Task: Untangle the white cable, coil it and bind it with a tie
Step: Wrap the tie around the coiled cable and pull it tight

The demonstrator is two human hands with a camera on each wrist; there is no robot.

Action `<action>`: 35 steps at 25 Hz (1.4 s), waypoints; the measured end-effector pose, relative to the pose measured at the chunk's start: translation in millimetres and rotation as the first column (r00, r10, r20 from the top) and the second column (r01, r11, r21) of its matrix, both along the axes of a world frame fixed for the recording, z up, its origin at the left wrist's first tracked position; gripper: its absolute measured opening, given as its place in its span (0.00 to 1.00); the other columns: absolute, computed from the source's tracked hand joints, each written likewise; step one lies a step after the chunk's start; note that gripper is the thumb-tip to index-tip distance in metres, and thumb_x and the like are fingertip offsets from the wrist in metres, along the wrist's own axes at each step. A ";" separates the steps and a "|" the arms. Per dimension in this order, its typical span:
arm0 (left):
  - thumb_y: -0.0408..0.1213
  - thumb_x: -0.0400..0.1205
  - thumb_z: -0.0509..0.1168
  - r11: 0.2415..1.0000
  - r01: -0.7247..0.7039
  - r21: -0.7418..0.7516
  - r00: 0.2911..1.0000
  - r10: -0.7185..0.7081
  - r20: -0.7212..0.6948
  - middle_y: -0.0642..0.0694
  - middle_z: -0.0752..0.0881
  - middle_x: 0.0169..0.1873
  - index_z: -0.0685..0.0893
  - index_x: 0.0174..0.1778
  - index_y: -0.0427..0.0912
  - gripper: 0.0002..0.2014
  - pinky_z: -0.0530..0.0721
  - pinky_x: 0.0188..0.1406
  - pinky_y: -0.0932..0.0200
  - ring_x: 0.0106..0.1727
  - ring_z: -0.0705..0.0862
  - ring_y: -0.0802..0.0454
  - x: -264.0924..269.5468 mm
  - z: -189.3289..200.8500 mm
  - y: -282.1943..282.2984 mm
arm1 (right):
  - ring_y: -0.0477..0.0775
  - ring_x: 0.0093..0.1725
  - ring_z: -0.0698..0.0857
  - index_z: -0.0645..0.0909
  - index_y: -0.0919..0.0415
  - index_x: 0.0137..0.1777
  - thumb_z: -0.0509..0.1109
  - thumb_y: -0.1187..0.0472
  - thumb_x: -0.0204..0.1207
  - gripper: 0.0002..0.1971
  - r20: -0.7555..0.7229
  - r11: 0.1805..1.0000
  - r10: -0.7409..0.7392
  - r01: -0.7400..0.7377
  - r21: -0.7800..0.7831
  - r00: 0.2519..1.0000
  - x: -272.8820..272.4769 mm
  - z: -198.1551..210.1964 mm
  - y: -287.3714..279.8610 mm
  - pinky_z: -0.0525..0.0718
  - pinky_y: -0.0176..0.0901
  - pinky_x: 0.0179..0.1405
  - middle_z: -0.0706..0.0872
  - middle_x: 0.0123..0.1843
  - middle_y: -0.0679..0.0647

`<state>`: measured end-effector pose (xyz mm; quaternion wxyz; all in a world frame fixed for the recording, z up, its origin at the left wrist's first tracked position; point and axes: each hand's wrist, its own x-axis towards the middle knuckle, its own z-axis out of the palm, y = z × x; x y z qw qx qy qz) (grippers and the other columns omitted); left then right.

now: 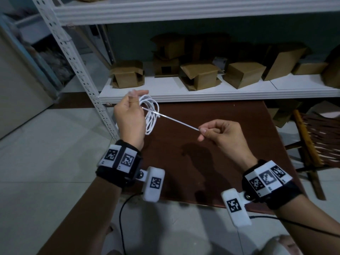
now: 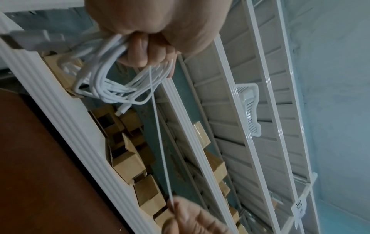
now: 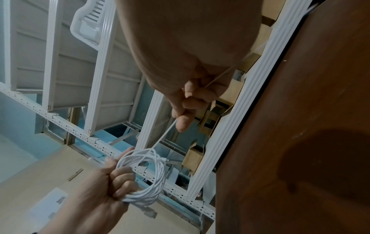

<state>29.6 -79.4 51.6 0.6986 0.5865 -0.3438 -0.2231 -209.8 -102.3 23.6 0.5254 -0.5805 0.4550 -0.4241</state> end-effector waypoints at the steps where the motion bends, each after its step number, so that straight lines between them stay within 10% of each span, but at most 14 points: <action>1: 0.54 0.93 0.55 1.000 -0.025 -0.014 1.000 0.025 -0.018 0.59 0.76 0.17 0.94 0.52 0.48 0.23 0.66 0.26 0.57 0.22 0.67 0.56 4.2 -0.4 -1.1 | 0.35 0.23 0.81 0.88 0.77 0.53 0.75 0.71 0.83 0.06 -0.031 1.000 -0.022 0.021 -0.002 0.999 -2.3 -0.7 -1.5 0.77 0.23 0.27 0.90 0.41 0.77; 10: 0.55 0.92 0.55 0.997 -0.070 -0.043 0.995 0.067 -0.067 0.53 0.69 0.21 0.94 0.49 0.50 0.23 0.63 0.24 0.60 0.21 0.64 0.53 28.3 4.0 -3.6 | 0.44 0.27 0.84 0.90 0.65 0.38 0.88 0.59 0.70 0.11 -0.276 0.985 -0.168 0.171 -0.016 0.946 -23.4 -12.3 -13.3 0.82 0.42 0.35 0.93 0.31 0.58; 14: 0.53 0.93 0.55 0.999 -0.047 0.013 0.999 0.047 -0.027 0.52 0.67 0.20 0.93 0.53 0.46 0.23 0.62 0.20 0.61 0.18 0.63 0.55 34.8 1.6 -0.6 | 0.43 0.30 0.90 0.88 0.81 0.51 0.80 0.73 0.76 0.09 0.012 0.992 -0.079 0.077 0.096 0.997 -16.5 -1.3 -5.7 0.84 0.28 0.33 0.87 0.36 0.68; 20: 0.53 0.93 0.55 0.983 0.063 0.172 0.994 -0.078 0.079 0.59 0.72 0.14 0.94 0.50 0.46 0.23 0.64 0.24 0.59 0.17 0.67 0.61 13.1 -12.8 -7.9 | 0.42 0.33 0.87 0.89 0.72 0.50 0.78 0.71 0.74 0.06 0.376 0.997 -0.065 0.042 0.069 0.924 -11.0 21.1 1.1 0.82 0.29 0.37 0.91 0.36 0.58; 28: 0.45 0.94 0.58 0.855 0.403 0.325 0.879 -0.461 0.125 0.59 0.72 0.11 0.93 0.53 0.36 0.21 0.62 0.25 0.59 0.13 0.69 0.65 -40.4 -21.4 6.6 | 0.42 0.36 0.87 0.85 0.70 0.43 0.75 0.65 0.73 0.07 0.426 0.999 0.025 -0.005 -0.048 0.905 0.1 17.4 8.7 0.83 0.31 0.39 0.92 0.39 0.53; 35: 0.51 0.92 0.60 0.844 0.442 0.303 0.860 -0.495 0.123 0.58 0.77 0.14 0.92 0.52 0.42 0.20 0.67 0.26 0.57 0.16 0.71 0.63 -58.5 -40.6 0.5 | 0.46 0.26 0.81 0.86 0.73 0.66 0.71 0.73 0.80 0.15 0.325 0.977 0.210 -0.186 -0.103 0.922 11.6 8.7 15.3 0.80 0.32 0.28 0.91 0.35 0.63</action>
